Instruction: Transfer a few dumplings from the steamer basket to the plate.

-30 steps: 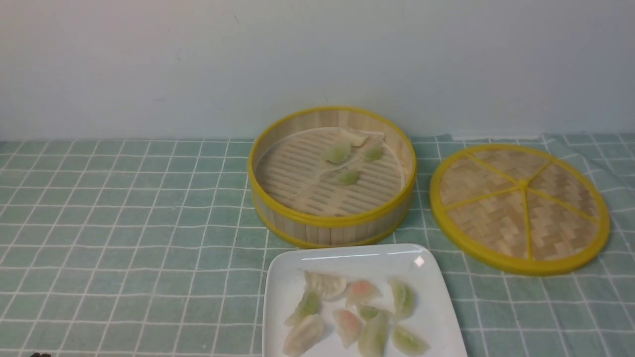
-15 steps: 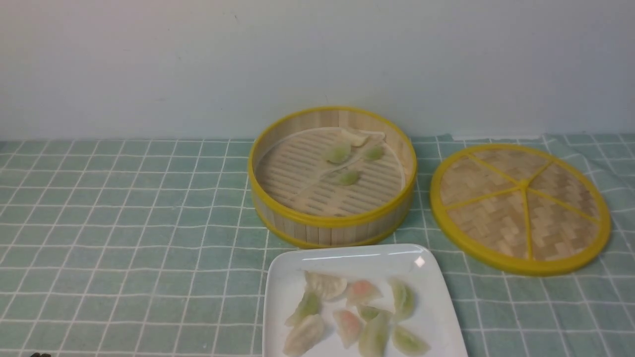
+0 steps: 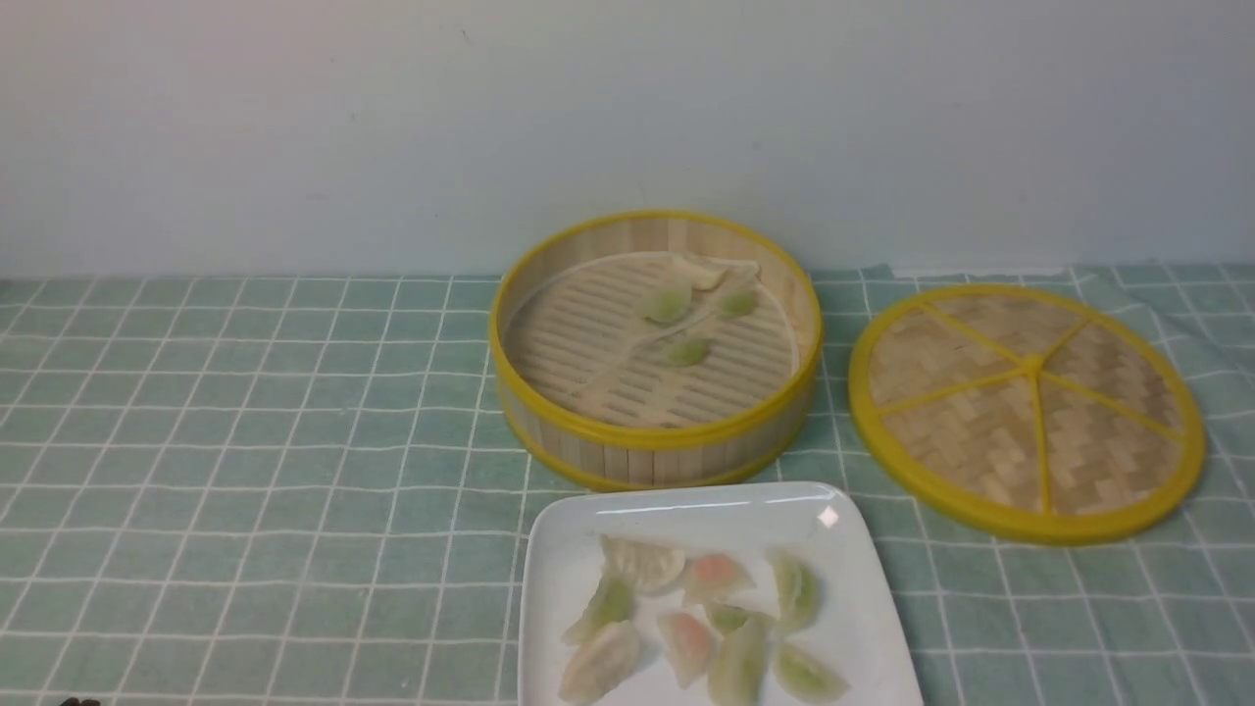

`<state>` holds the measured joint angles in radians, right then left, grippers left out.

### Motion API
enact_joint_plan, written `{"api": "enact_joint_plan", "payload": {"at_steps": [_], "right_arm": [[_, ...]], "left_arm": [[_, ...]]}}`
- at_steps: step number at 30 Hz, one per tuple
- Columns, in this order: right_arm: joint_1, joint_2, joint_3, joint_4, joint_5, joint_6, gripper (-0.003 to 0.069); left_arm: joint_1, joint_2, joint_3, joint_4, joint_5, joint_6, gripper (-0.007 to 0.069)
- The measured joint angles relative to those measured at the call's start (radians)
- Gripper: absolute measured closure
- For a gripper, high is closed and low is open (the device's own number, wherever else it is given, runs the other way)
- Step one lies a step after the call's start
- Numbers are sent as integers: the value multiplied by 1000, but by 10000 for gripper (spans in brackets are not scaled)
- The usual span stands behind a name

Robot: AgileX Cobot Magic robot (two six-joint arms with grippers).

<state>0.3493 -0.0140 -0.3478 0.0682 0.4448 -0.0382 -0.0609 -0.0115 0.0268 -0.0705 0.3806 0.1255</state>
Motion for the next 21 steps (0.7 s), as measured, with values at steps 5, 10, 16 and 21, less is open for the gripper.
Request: {"api": "enact_joint_plan", "payload": {"at_steps": [5,10,16,21], "right_arm": [[-252,0,213,-29,1,-8,672],[-344,1,359,-31,-15,-9,672],[-350,1,367,-30,-60,-15,672],[-350,1,367,-30,-60,-15,672]], "left_arm": [[0,0,0,0,0,0,631],[0,0,0,0,1,0,631],[0,0,0,0,1,0,631],[0,0,0,0,1,0,631]]}}
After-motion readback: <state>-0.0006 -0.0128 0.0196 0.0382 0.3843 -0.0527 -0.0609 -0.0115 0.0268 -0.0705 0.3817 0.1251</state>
